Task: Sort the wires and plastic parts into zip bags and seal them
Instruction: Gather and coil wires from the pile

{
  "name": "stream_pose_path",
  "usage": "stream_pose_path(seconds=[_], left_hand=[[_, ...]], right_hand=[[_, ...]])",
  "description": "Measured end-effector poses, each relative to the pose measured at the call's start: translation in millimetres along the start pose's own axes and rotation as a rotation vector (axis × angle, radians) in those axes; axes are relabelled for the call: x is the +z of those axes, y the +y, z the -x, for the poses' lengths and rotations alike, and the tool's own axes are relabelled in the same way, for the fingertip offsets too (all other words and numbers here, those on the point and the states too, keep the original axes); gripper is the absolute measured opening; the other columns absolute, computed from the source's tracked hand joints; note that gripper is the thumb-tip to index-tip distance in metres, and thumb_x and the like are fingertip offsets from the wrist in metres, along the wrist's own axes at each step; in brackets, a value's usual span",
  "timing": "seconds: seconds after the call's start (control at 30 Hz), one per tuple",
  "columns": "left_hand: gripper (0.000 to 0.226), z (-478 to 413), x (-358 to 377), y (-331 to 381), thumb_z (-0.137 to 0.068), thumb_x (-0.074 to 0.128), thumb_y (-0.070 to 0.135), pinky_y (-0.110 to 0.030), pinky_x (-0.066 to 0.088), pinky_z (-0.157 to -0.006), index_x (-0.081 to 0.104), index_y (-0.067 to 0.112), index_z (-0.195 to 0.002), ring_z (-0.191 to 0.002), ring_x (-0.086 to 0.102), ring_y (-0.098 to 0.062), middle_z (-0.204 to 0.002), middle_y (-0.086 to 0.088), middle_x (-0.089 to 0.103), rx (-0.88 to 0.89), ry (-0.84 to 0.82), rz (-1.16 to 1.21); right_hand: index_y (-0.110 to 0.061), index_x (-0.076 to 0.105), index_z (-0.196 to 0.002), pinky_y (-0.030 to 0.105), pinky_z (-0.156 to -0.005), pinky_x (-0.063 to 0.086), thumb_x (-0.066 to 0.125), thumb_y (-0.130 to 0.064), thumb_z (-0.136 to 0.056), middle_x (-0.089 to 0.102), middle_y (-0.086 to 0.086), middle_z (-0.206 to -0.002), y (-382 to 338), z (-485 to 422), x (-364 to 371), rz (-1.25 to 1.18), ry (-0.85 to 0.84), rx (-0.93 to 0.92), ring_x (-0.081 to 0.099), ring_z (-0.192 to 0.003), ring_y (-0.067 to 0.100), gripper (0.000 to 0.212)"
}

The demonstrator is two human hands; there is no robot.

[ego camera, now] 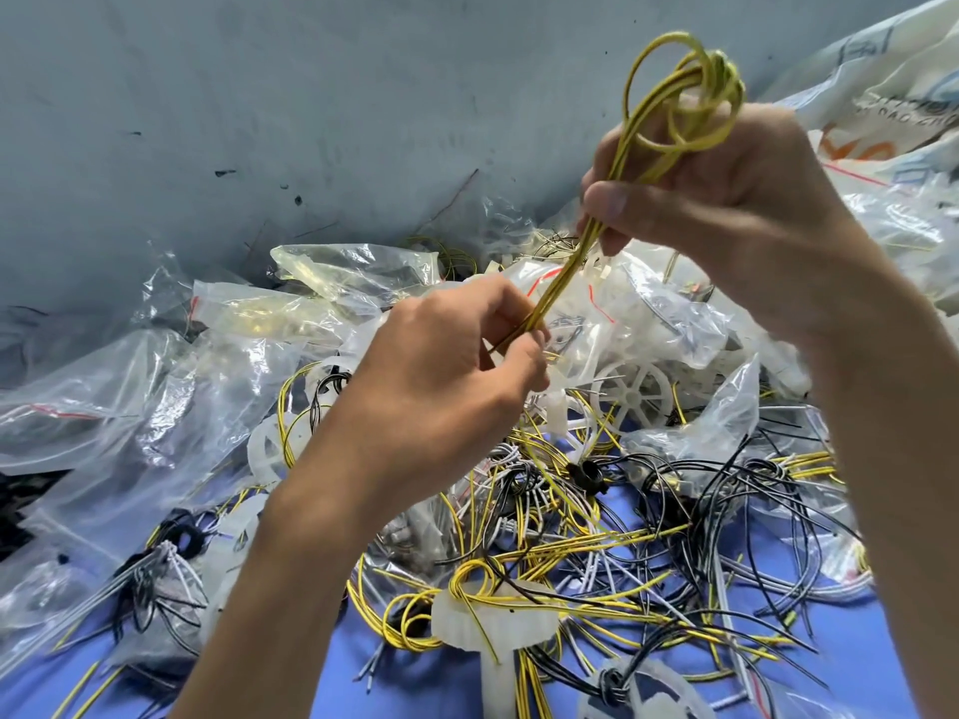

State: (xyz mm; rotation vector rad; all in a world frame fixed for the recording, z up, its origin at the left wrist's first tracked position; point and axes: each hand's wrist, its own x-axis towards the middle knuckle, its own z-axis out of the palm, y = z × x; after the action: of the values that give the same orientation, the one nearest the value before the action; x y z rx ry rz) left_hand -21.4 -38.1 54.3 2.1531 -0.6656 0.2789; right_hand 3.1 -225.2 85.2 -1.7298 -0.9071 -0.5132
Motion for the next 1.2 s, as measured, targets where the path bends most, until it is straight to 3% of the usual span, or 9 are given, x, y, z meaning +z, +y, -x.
stream_pose_path(seconds=[0.13, 0.2, 0.33, 0.53, 0.63, 0.83, 0.93, 1.03, 1.2], left_hand=[[0.012, 1, -1, -2, -0.081, 0.052, 0.036, -0.027, 0.046, -0.056, 0.06, 0.027, -0.085, -0.059, 0.059, -0.003, -0.069, 0.01, 0.066, 0.019, 0.052, -0.123], [0.005, 1, -1, -3, -0.088, 0.057, 0.032, -0.026, 0.044, -0.057, 0.057, 0.031, -0.093, -0.059, 0.057, -0.002, -0.07, 0.011, 0.065, 0.023, 0.035, -0.154], [0.028, 1, -3, -2, -0.089, 0.061, 0.029, -0.027, 0.045, -0.059, 0.055, 0.031, -0.117, -0.065, 0.061, -0.005, -0.073, 0.012, 0.067, 0.008, -0.008, -0.186], [0.022, 3, -8, 1, -0.084, 0.064, 0.029, -0.011, 0.035, -0.049, 0.051, 0.035, -0.1, -0.052, 0.054, -0.002, -0.069, 0.018, 0.064, 0.022, 0.03, -0.153], [0.023, 4, -8, 3, -0.082, 0.065, 0.031, -0.012, 0.033, -0.049, 0.052, 0.034, -0.1, -0.051, 0.052, 0.0, -0.071, 0.021, 0.062, 0.029, 0.063, -0.192], [0.025, 4, -7, 3, -0.081, 0.065, 0.034, -0.026, 0.034, -0.056, 0.052, 0.036, -0.102, -0.053, 0.049, 0.001, -0.07, 0.022, 0.062, 0.03, 0.091, -0.252], [0.023, 4, -8, 3, -0.083, 0.064, 0.033, -0.023, 0.034, -0.055, 0.052, 0.037, -0.102, -0.051, 0.048, 0.003, -0.07, 0.021, 0.066, 0.029, 0.082, -0.268], [0.023, 3, -8, 2, -0.088, 0.063, 0.027, -0.02, 0.034, -0.053, 0.052, 0.036, -0.105, -0.046, 0.049, 0.005, -0.069, 0.021, 0.069, 0.024, 0.084, -0.268], [0.025, 4, -9, 2, -0.089, 0.062, 0.026, -0.019, 0.033, -0.052, 0.052, 0.036, -0.11, -0.048, 0.049, 0.007, -0.07, 0.024, 0.069, 0.025, 0.088, -0.26]], right_hand=[[-0.016, 0.062, -0.082, 0.02, -0.065, 0.05, 0.062, -0.009, -0.084, 0.064, 0.008, -0.076, -2, 2, -4, 0.103, 0.006, 0.047, 0.061, -0.063, 0.004, 0.006], [-0.01, 0.064, -0.084, 0.021, -0.064, 0.05, 0.06, -0.008, -0.084, 0.064, 0.018, -0.077, -2, 2, -4, 0.177, -0.018, 0.054, 0.059, -0.061, 0.003, 0.004], [-0.018, 0.063, -0.083, 0.018, -0.062, 0.047, 0.059, -0.011, -0.083, 0.063, 0.011, -0.076, -4, 1, -3, 0.214, -0.05, 0.068, 0.059, -0.059, 0.004, 0.009], [-0.015, 0.06, -0.083, 0.024, -0.063, 0.05, 0.055, -0.008, -0.085, 0.067, 0.005, -0.081, -6, 2, -4, 0.086, -0.059, 0.076, 0.062, -0.066, 0.016, 0.009], [-0.015, 0.058, -0.086, 0.026, -0.063, 0.049, 0.053, -0.004, -0.086, 0.068, 0.003, -0.081, -6, 2, -3, 0.049, -0.068, 0.061, 0.061, -0.067, 0.025, 0.012], [-0.015, 0.057, -0.089, 0.025, -0.057, 0.045, 0.051, 0.001, -0.087, 0.069, -0.004, -0.073, -8, 3, -2, -0.053, -0.089, 0.015, 0.055, -0.061, 0.021, 0.018], [-0.012, 0.059, -0.09, 0.024, -0.058, 0.046, 0.056, -0.002, -0.086, 0.069, -0.001, -0.076, -8, 4, -4, -0.117, -0.11, 0.029, 0.057, -0.065, 0.023, 0.012], [-0.01, 0.06, -0.095, 0.02, -0.063, 0.049, 0.067, -0.007, -0.082, 0.071, 0.0, -0.083, -10, 6, -9, -0.177, -0.148, 0.046, 0.062, -0.07, 0.014, 0.014], [-0.011, 0.061, -0.095, 0.018, -0.066, 0.05, 0.063, -0.016, -0.075, 0.072, -0.007, -0.082, -12, 7, -8, -0.154, -0.13, 0.046, 0.066, -0.072, 0.009, 0.02]])
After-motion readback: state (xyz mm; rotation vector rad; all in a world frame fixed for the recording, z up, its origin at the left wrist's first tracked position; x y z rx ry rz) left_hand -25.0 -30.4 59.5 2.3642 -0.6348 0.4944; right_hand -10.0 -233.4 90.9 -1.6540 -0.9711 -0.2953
